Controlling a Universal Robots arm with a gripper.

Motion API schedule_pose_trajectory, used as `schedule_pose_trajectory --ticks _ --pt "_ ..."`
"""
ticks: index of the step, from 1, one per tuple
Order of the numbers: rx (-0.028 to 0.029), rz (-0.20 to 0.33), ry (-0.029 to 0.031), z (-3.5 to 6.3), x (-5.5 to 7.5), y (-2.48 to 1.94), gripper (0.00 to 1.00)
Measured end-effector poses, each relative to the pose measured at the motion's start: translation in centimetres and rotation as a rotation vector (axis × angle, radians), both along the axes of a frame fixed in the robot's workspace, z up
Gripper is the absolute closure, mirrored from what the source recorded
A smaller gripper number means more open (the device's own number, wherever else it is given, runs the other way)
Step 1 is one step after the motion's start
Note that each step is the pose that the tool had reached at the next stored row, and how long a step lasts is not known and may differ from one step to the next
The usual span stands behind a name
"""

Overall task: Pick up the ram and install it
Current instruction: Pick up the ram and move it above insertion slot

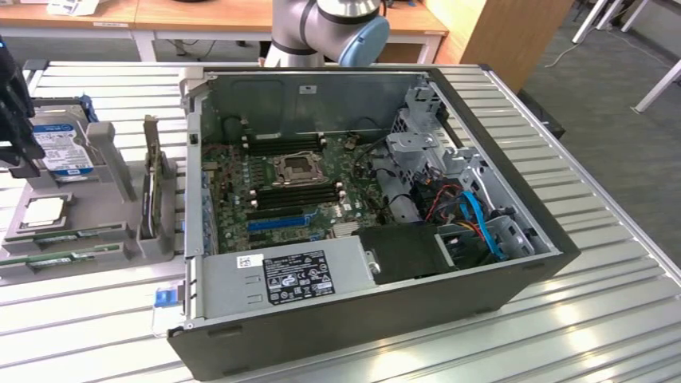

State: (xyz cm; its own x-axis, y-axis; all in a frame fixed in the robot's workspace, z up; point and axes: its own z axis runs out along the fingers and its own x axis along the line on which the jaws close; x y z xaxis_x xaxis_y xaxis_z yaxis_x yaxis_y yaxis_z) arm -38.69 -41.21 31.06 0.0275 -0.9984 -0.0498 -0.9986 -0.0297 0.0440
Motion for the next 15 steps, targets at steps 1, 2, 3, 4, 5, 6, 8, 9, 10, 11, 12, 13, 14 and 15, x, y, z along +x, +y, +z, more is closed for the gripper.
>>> schedule_pose_trajectory --ticks 1,2,3,4,5,6,8,9,10,11,12,13,14,15 --pt "0.0012 0.0 0.0001 -0.17 0.0 0.0 0.64" --pt "0.0025 0.0 0.0001 -0.34 0.0 0.0 0.64" --pt "0.004 0.0 0.0 -0.53 0.0 0.0 0.64" --pt "0.0053 0.0 -0.0001 -0.7 0.0 0.0 0.64" --pt "0.0066 0.0 -0.0001 -0.87 0.0 0.0 0.64" --pt "0.0078 0.0 -0.0001 -1.04 0.0 0.0 0.64" --pt "0.0106 0.0 -0.0002 -1.37 0.0 -0.01 0.64" --pt "0.0122 0.0 -0.0003 -1.55 0.0 -0.01 0.64" --pt "0.0138 0.0 -0.0003 -1.71 0.0 -0.01 0.64" --pt "0.0153 0.0 -0.0003 -1.87 0.0 -0.01 0.64" --pt "0.0169 0.0 -0.0002 -2.03 0.0 -0.01 0.64" --pt "0.0184 0.0 -0.0003 -2.19 0.0 -0.01 0.64" --pt "0.02 0.0 -0.0004 -2.35 0.0 -0.01 0.64" --pt "0.0216 0.0 -0.0004 -2.51 0.0 -0.02 0.64"
